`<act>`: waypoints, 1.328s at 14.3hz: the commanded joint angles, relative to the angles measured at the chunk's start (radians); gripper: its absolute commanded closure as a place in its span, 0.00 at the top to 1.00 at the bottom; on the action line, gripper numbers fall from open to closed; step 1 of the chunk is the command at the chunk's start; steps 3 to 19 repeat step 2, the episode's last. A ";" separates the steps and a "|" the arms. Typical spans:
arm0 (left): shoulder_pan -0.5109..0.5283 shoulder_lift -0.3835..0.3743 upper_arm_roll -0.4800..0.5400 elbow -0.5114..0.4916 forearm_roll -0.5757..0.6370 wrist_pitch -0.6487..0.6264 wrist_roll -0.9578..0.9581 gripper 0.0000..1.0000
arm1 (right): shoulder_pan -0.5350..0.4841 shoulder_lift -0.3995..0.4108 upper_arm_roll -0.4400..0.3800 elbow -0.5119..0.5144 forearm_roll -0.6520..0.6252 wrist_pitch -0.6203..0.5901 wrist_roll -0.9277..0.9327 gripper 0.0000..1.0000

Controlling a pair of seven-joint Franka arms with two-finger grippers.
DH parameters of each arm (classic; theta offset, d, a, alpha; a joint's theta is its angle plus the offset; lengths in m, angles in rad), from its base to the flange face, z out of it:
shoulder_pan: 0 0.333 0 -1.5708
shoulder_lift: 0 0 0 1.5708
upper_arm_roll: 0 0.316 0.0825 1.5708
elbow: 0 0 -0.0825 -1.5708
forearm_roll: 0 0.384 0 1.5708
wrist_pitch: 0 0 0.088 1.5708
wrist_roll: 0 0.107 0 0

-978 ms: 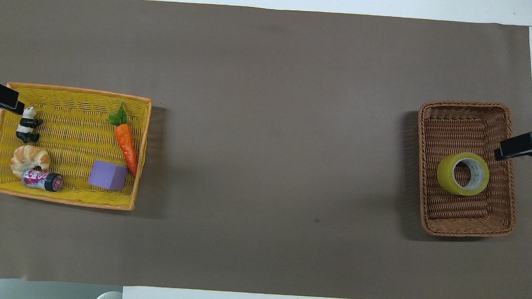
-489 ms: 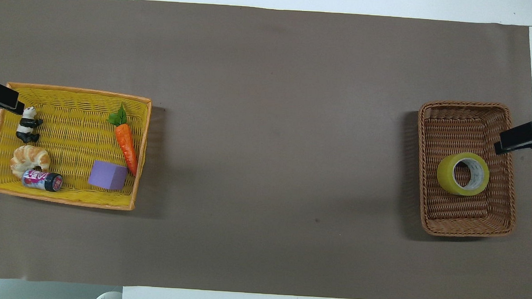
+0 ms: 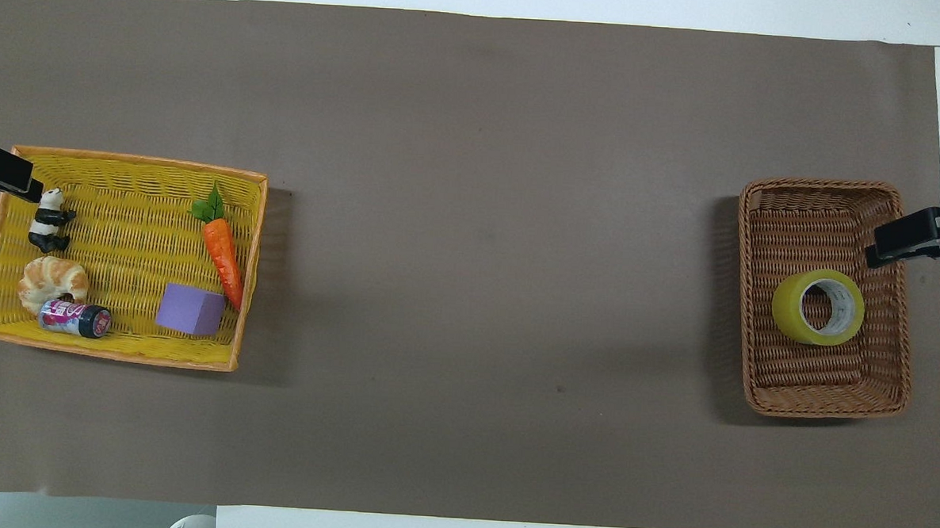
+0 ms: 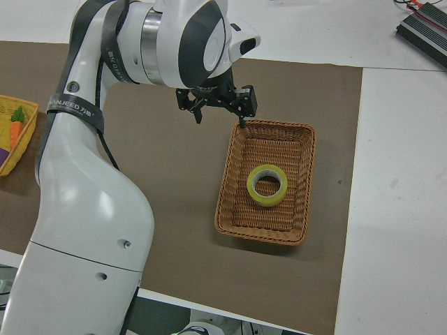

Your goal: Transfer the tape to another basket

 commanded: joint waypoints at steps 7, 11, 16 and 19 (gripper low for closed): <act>0.002 -0.026 0.001 -0.028 0.012 0.006 0.004 1.00 | 0.009 0.009 -0.008 0.023 -0.020 -0.014 0.015 1.00; 0.002 -0.026 0.001 -0.028 0.012 0.006 0.004 1.00 | 0.009 0.009 -0.008 0.023 -0.020 -0.014 0.015 1.00; 0.002 -0.026 0.001 -0.028 0.012 0.006 0.004 1.00 | 0.009 0.009 -0.008 0.023 -0.020 -0.014 0.015 1.00; 0.002 -0.026 0.001 -0.028 0.012 0.006 0.004 1.00 | 0.009 0.009 -0.008 0.023 -0.020 -0.014 0.015 1.00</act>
